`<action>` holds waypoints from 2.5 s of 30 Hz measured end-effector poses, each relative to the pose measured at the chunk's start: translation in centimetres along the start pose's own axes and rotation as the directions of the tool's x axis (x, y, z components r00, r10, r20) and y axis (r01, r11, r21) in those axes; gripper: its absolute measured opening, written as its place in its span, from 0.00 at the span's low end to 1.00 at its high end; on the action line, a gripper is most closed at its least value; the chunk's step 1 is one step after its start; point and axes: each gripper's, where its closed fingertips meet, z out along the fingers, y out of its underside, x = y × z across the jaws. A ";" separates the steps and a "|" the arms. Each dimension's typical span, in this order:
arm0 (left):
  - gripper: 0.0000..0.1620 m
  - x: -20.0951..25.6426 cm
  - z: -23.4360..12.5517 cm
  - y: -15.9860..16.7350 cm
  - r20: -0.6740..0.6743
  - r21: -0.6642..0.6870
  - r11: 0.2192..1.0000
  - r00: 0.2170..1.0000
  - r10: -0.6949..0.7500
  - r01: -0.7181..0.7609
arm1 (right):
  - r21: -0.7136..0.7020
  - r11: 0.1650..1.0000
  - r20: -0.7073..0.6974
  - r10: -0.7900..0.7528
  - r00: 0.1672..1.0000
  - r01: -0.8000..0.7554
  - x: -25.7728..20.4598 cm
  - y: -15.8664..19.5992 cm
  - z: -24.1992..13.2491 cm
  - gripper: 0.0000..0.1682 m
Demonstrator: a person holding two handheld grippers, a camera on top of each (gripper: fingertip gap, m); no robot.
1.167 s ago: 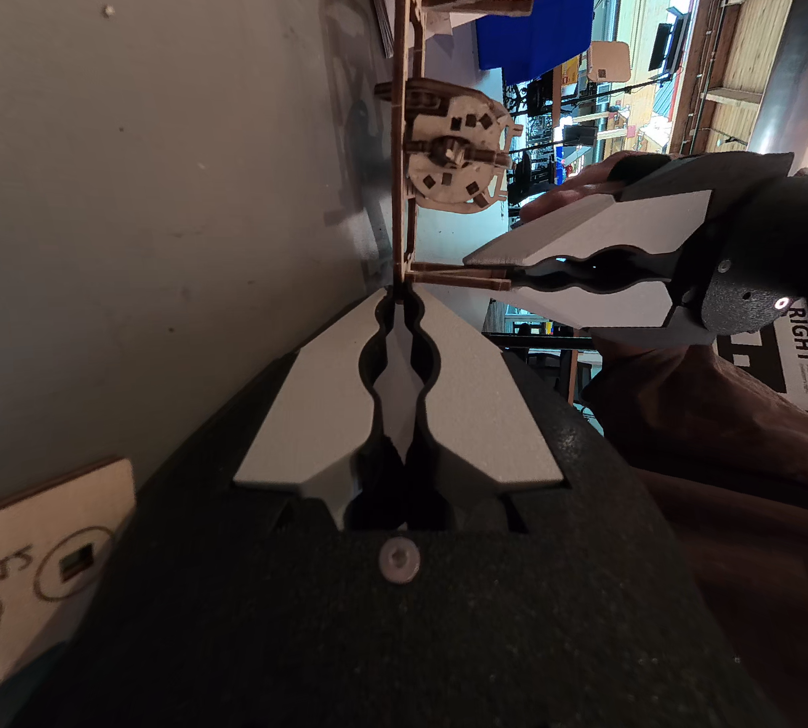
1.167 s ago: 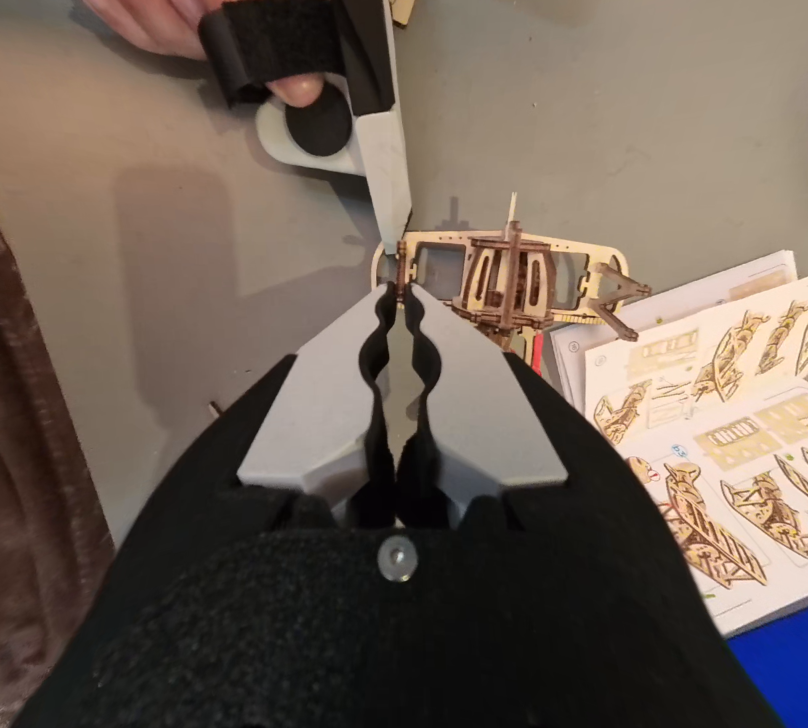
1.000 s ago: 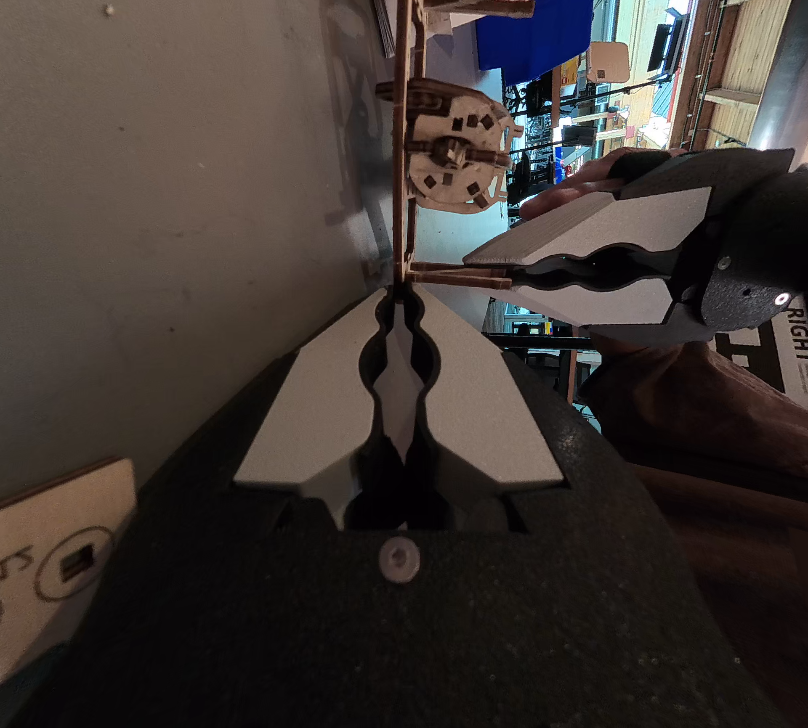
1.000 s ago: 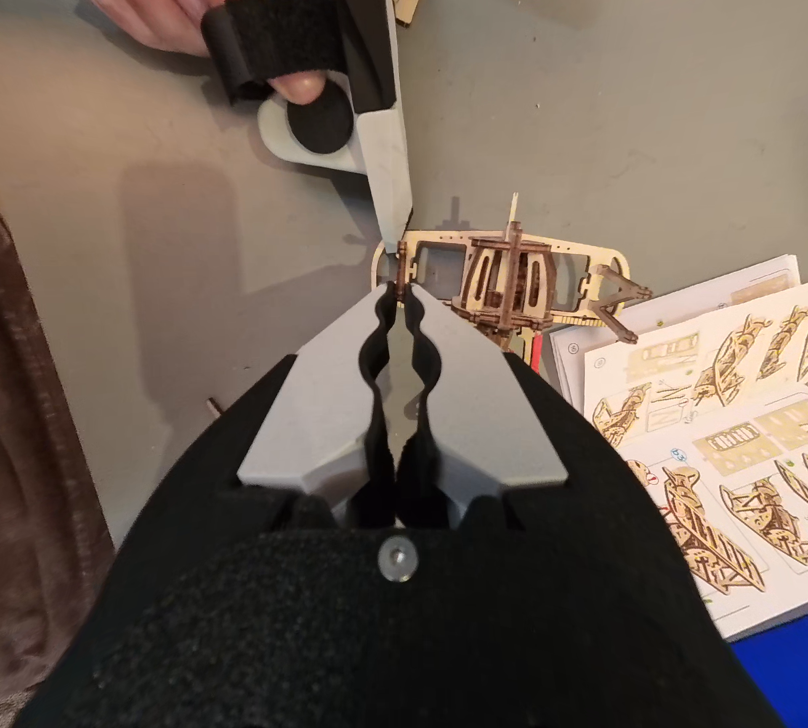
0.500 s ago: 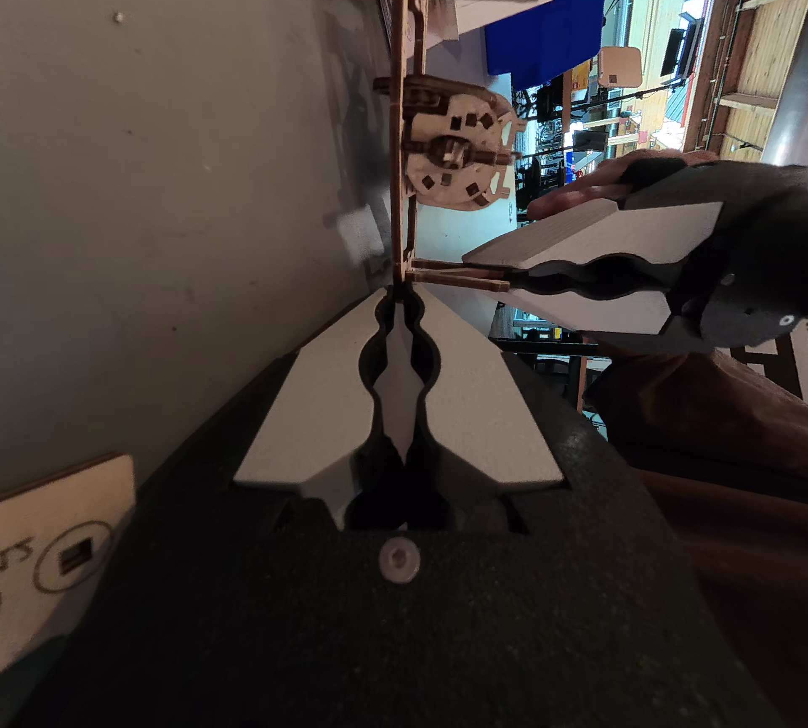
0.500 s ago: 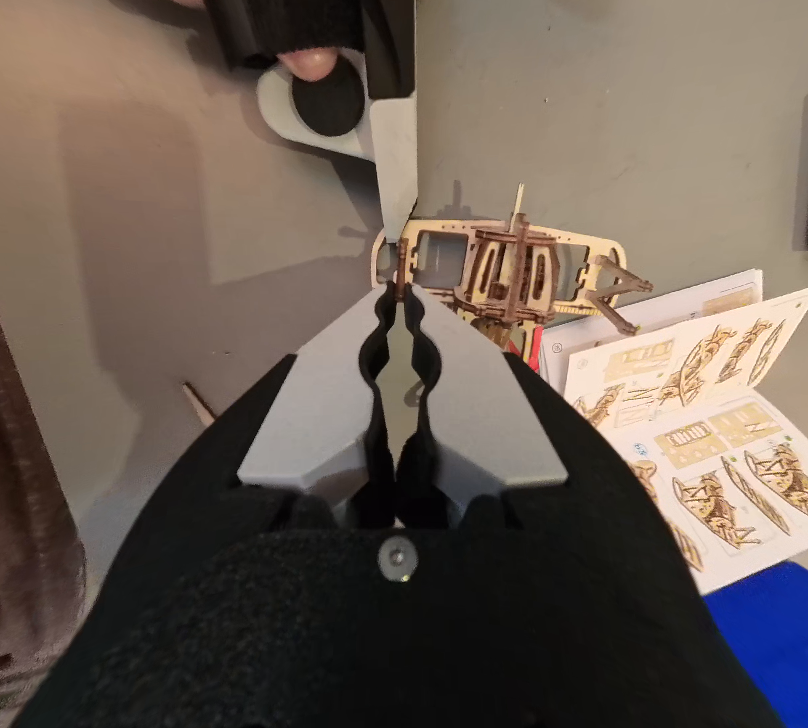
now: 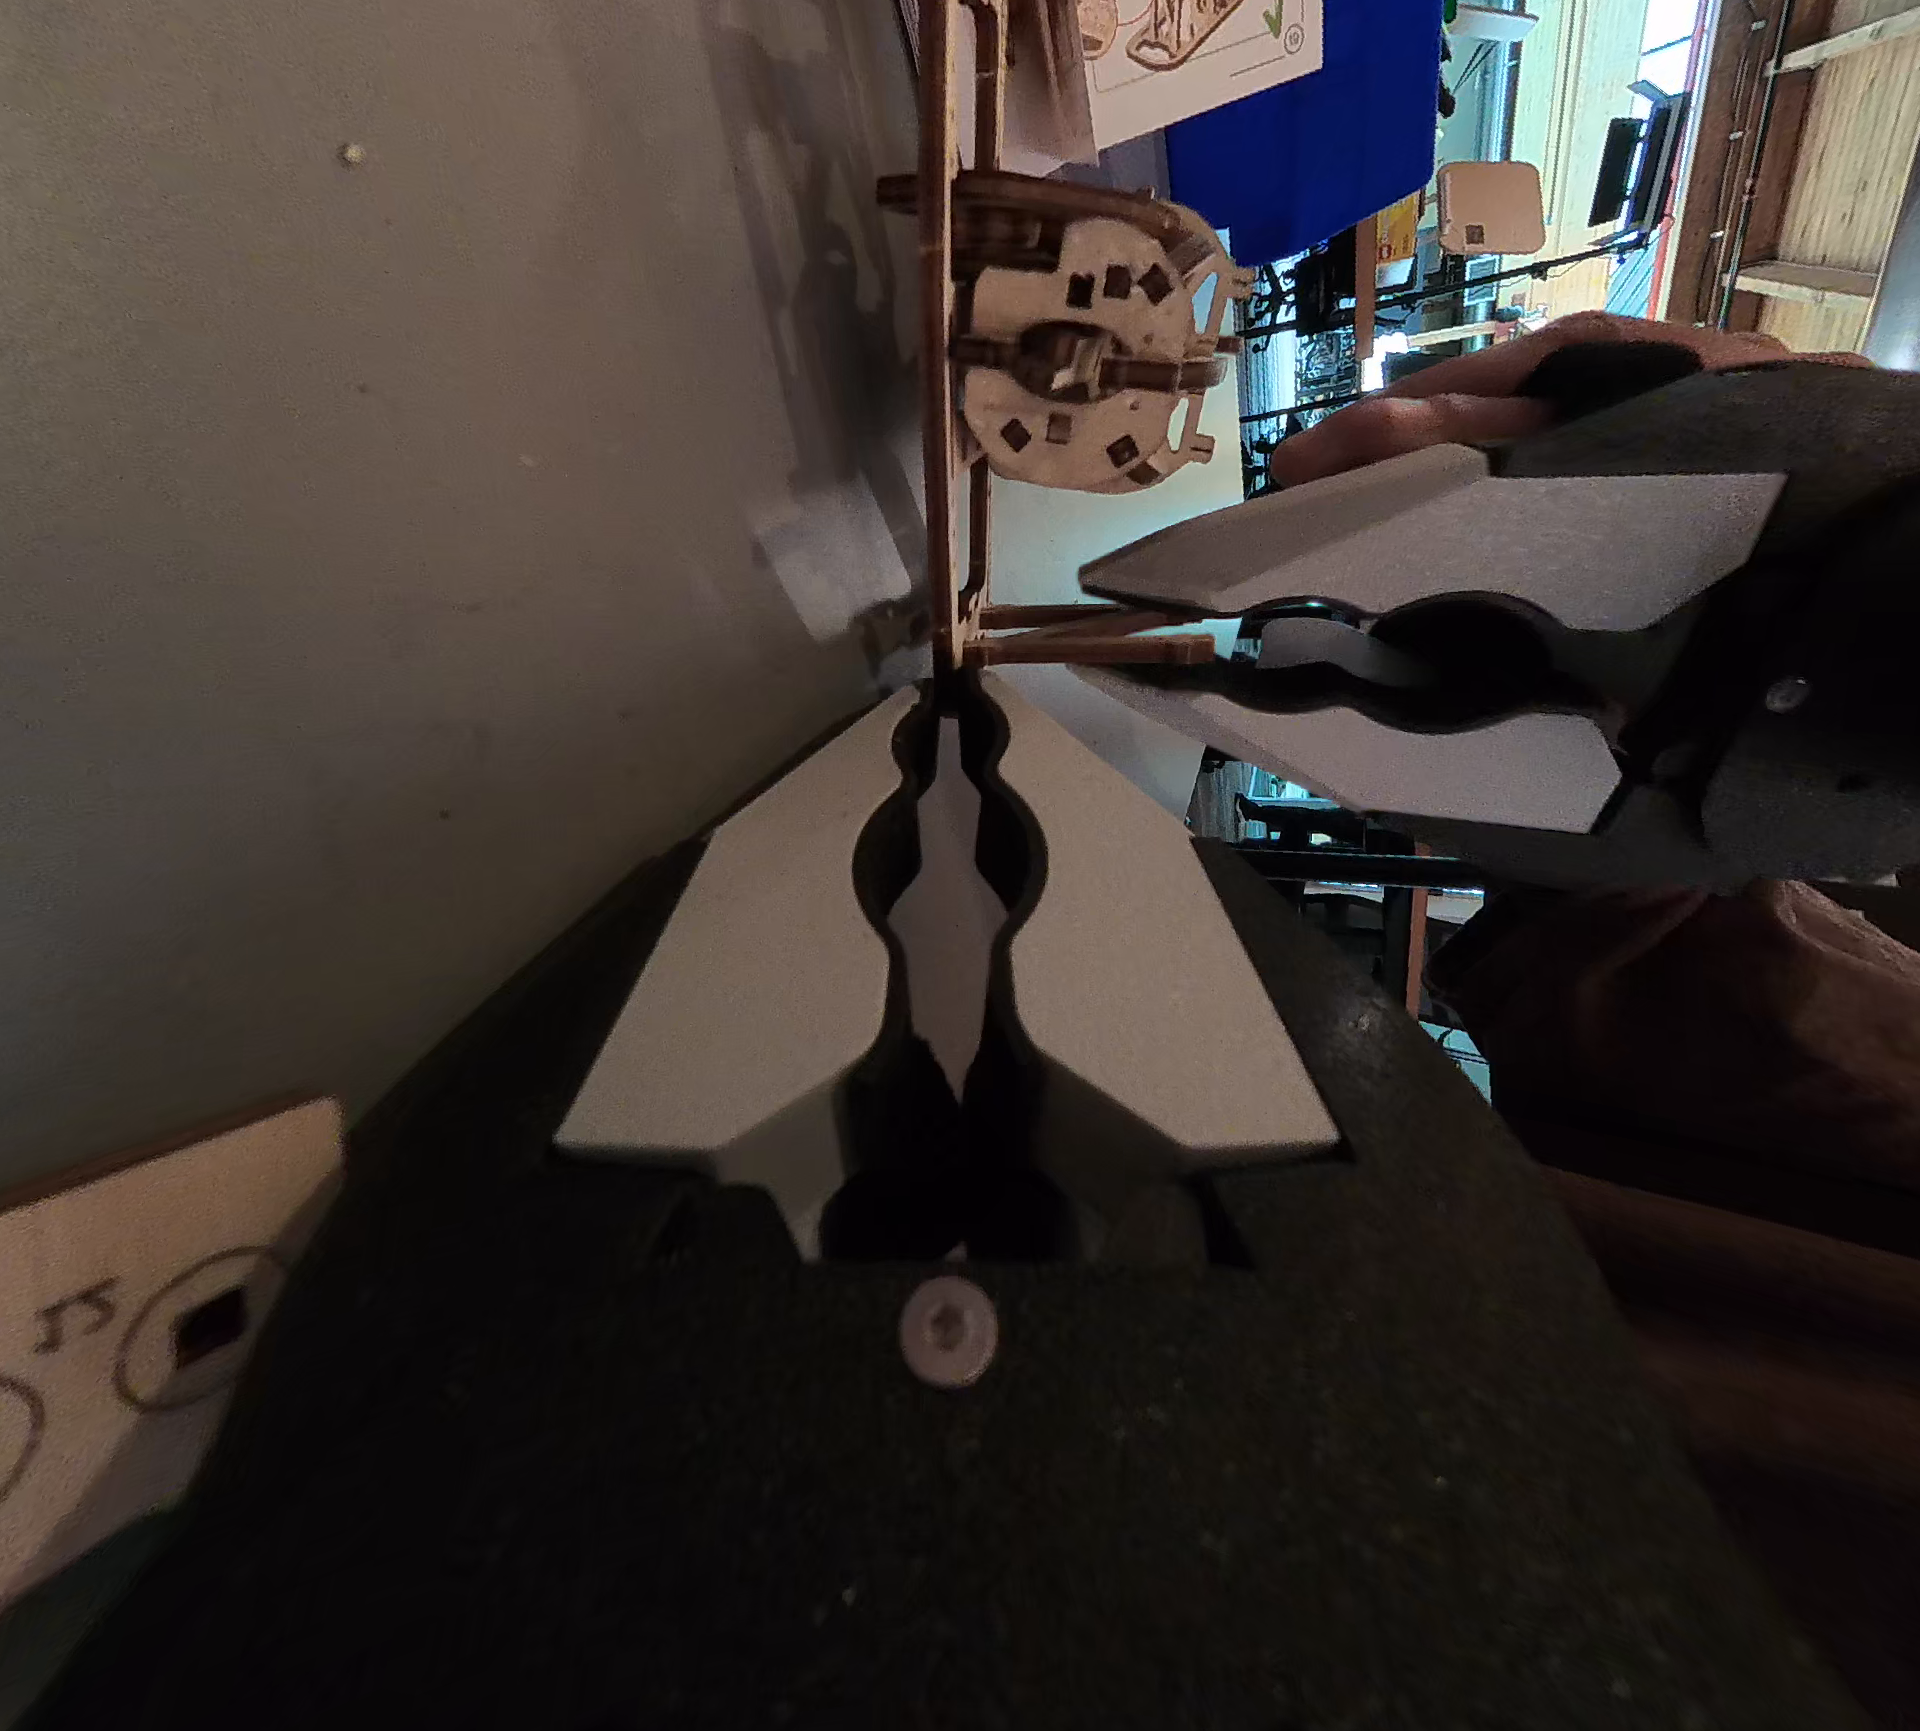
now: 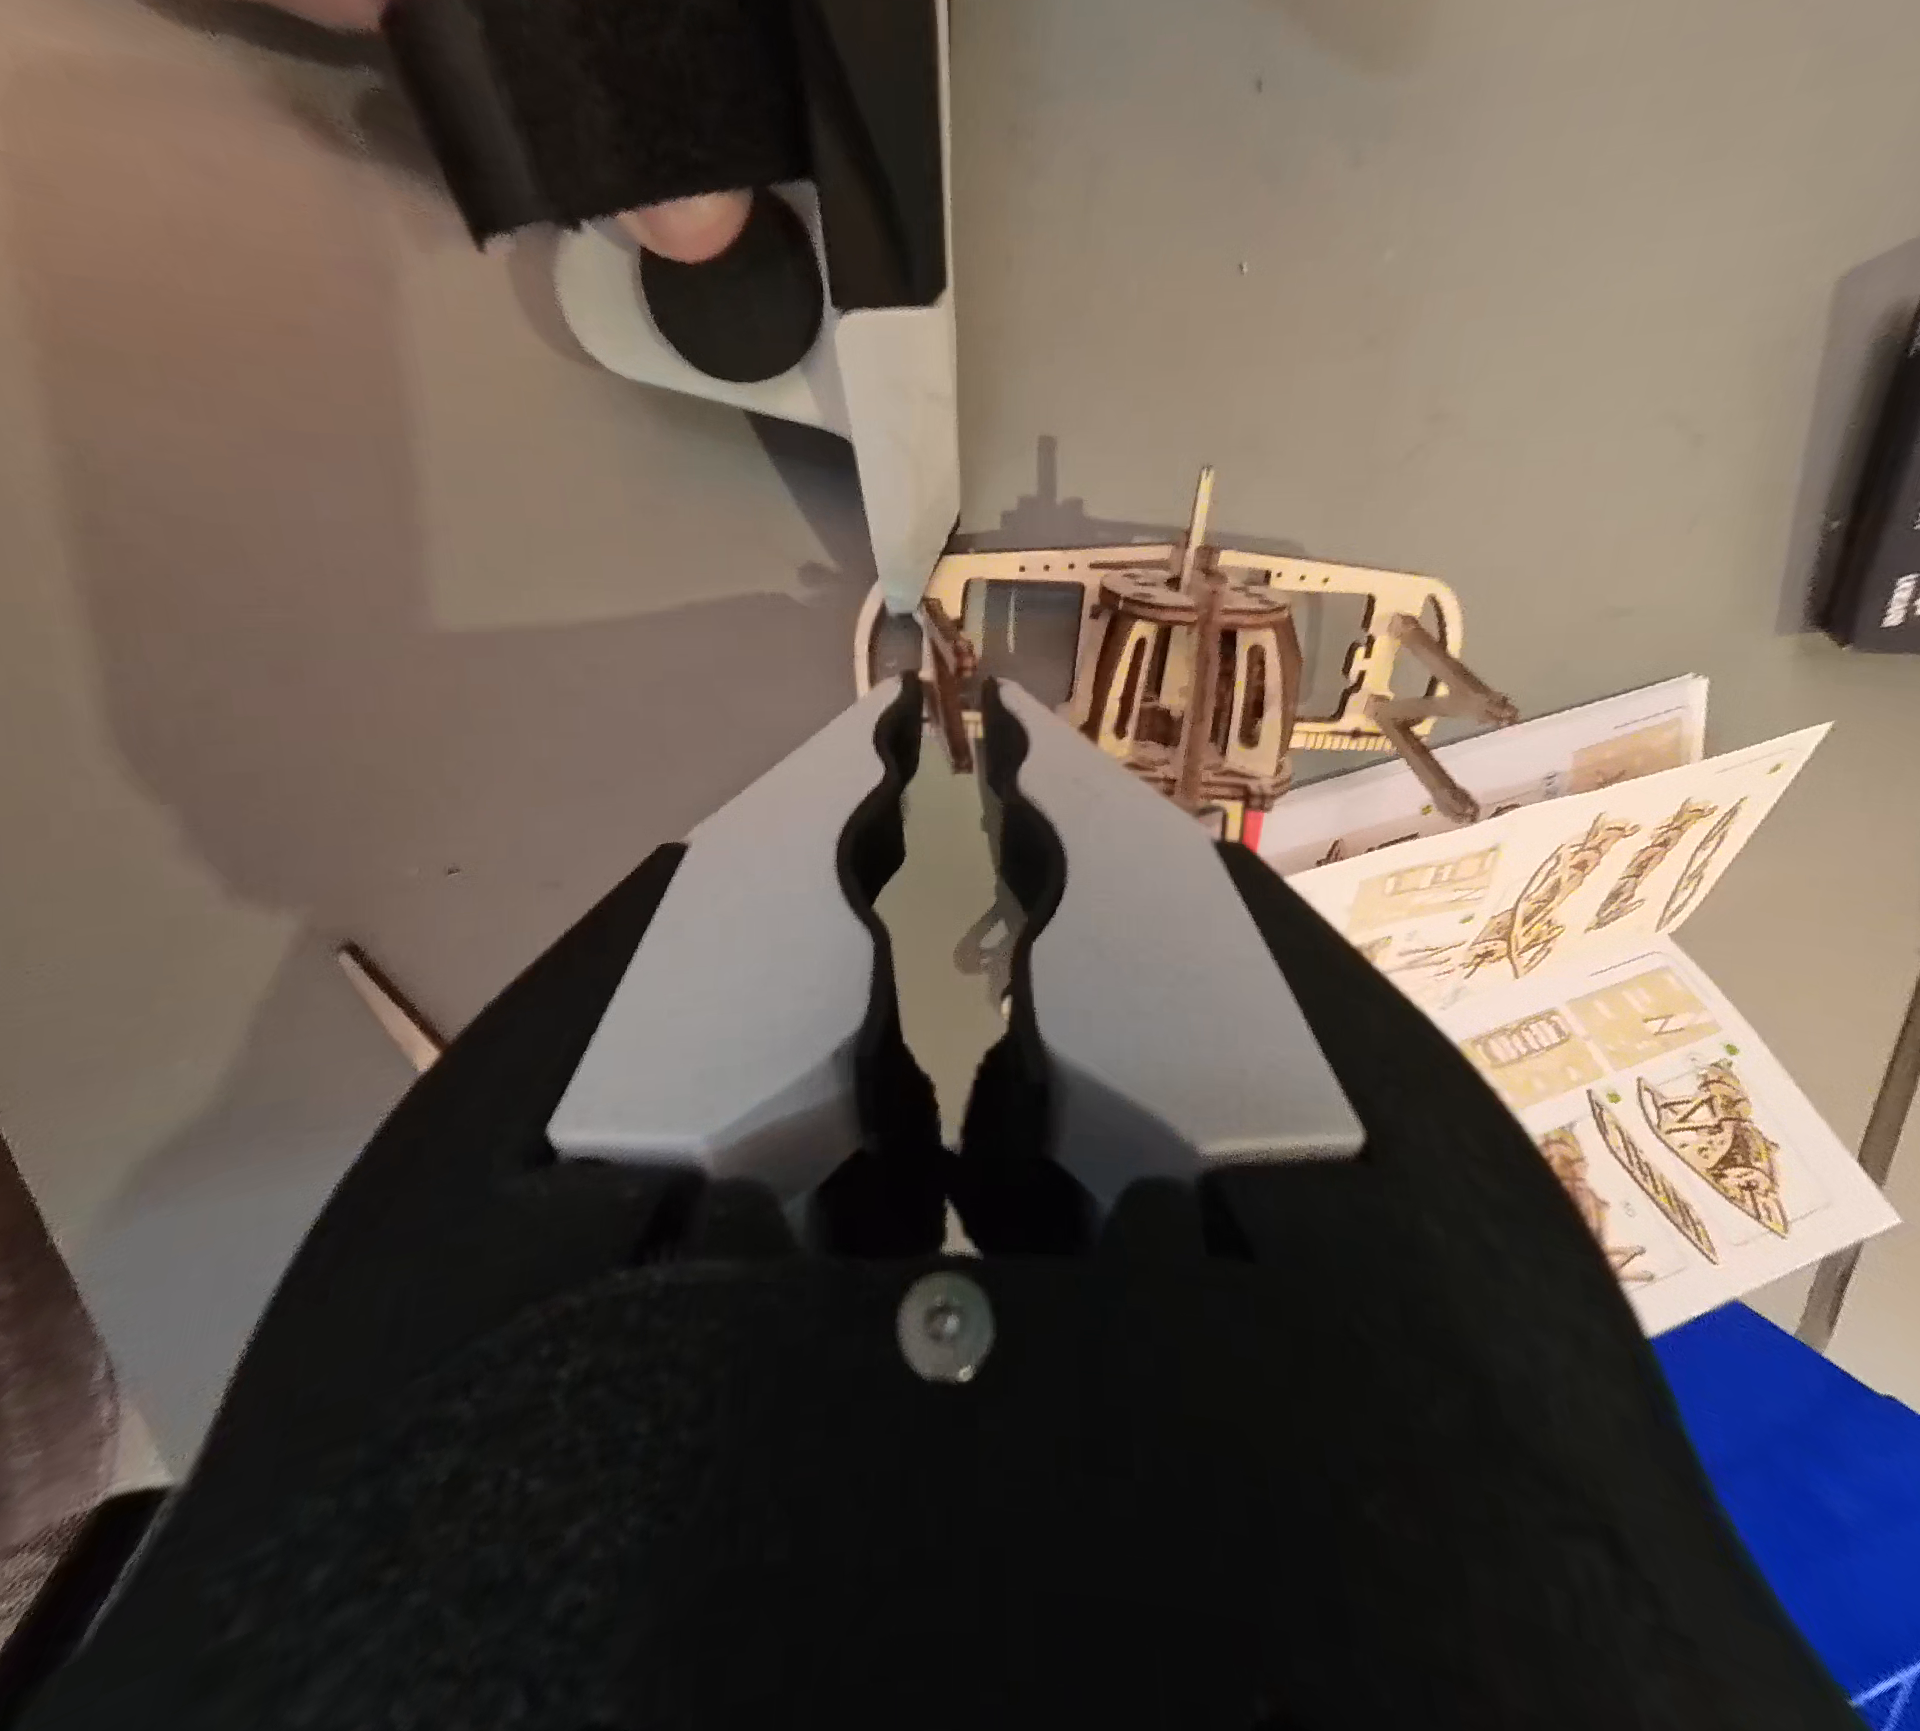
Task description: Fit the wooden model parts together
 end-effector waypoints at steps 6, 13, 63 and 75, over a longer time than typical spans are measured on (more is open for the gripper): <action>0.00 0.0 0.0 0.0 0.001 0.001 1.000 1.000 -0.004 0.004 | 0.040 0.999 0.009 -0.004 1.000 0.004 0.3 -1.0 -0.3 0.07; 0.00 0.0 0.0 0.0 0.000 -0.005 1.000 1.000 -0.003 0.003 | 0.015 0.997 0.025 -0.072 0.997 0.072 -0.5 -1.1 1.0 0.01; 0.00 -1.2 -2.9 -1.8 0.198 0.038 0.973 0.956 0.215 -0.227 | 0.120 0.985 0.136 0.107 0.985 -0.124 0.2 -2.0 2.2 0.01; 0.09 0.3 -2.1 -0.7 0.207 -0.184 0.698 0.667 0.716 -0.692 | 0.099 0.992 0.197 0.052 0.979 -0.072 0.1 -2.2 2.2 0.01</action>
